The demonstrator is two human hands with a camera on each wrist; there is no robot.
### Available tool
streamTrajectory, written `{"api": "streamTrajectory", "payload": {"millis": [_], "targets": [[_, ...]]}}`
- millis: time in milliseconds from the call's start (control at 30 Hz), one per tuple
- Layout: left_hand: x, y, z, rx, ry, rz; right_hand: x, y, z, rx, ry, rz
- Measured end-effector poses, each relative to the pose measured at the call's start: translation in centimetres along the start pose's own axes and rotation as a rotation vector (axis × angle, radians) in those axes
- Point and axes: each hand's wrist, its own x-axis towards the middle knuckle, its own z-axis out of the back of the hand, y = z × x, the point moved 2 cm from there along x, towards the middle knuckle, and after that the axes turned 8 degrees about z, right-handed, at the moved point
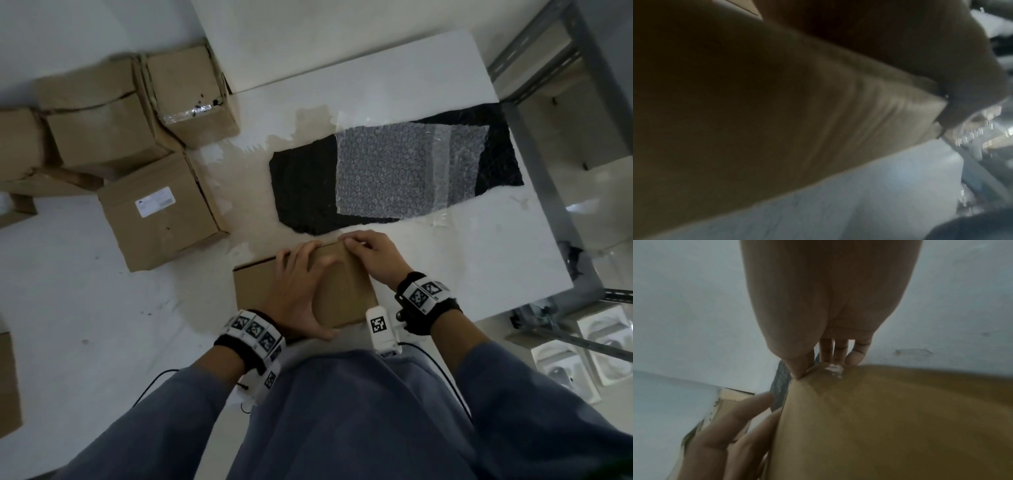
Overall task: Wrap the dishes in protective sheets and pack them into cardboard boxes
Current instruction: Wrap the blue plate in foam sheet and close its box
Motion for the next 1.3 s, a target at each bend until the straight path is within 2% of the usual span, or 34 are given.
{"api": "streamTrajectory", "payload": {"millis": [167, 300, 367, 500, 633, 1000, 1300], "targets": [[1.2, 1.0, 2.9, -0.269, -0.001, 0.057, -0.5, 1.9, 1.2, 0.202, -0.021, -0.091], [2.4, 1.6, 3.2, -0.274, 0.043, 0.086, -2.6, 2.1, 2.2, 0.464, 0.092, -0.123], [2.7, 1.7, 3.1, -0.27, 0.065, 0.086, -3.7, 2.0, 2.5, 0.491, 0.147, -0.11], [2.8, 1.8, 3.0, -0.251, 0.093, 0.078, -5.0, 1.8, 3.1, 0.552, 0.158, -0.045], [3.0, 1.8, 3.0, -0.253, 0.123, 0.093, -5.3, 1.6, 3.5, 0.523, 0.228, -0.031], [3.0, 1.5, 2.2, -0.195, 0.15, 0.112, -6.3, 1.4, 3.4, 0.366, 0.027, 0.083], [3.4, 0.9, 2.3, -0.103, 0.235, 0.172, -7.2, 0.5, 2.7, 0.391, -0.004, 0.039]]}}
